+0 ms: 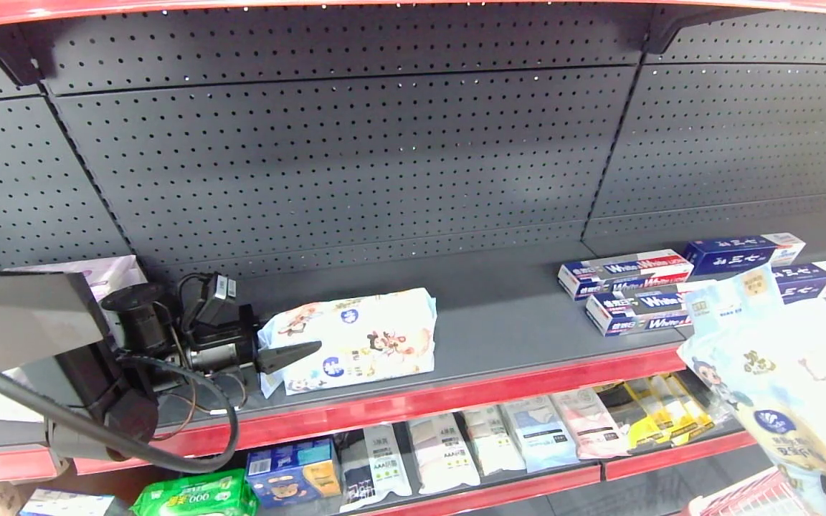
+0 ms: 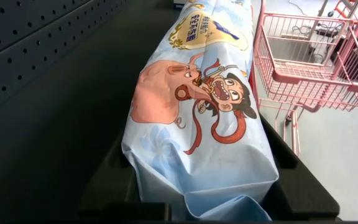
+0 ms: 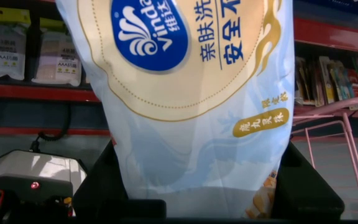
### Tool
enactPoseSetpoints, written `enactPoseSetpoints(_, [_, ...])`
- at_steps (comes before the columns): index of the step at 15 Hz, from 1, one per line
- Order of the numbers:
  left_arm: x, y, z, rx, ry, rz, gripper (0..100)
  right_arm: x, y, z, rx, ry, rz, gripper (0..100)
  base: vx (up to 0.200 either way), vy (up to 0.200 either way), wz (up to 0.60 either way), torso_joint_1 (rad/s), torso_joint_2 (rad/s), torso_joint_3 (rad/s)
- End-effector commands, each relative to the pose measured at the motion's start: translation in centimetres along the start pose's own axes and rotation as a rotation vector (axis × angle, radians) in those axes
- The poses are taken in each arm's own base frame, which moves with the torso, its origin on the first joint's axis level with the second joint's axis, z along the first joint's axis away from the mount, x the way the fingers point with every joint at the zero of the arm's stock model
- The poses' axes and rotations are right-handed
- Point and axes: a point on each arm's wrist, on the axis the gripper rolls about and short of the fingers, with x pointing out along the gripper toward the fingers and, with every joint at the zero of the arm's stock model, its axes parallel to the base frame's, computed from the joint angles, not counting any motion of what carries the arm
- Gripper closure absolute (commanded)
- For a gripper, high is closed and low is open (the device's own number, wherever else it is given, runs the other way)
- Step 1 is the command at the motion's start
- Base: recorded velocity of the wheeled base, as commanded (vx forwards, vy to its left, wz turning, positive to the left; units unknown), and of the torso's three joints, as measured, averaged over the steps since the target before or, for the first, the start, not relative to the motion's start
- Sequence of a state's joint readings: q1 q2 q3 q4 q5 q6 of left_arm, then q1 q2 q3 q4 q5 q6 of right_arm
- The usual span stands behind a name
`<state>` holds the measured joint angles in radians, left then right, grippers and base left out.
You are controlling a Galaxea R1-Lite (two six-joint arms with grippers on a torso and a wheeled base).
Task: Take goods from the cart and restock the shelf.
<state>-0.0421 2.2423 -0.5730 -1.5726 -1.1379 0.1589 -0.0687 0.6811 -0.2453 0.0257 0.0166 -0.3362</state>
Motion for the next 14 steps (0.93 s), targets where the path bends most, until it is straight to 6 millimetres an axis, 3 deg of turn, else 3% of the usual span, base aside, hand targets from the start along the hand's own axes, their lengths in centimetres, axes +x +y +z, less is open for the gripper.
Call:
enactPoseSetpoints(1, [0.08,0.09,-0.11,-0.001,0.0,-0.001,100,0.03,0.01,-0.04,-0.001,0.003,0.001,100,0.0,0.0,0.0,0.0,0.0,0.0])
enactPoseSetpoints(14, [-0.12,-0.04,-0.11,0.01,-0.001,-0.021,100,0.1,0.01,-0.03,0.0,0.007,0.003,100,0.0,0.0,0.0,0.0,0.0,0.0])
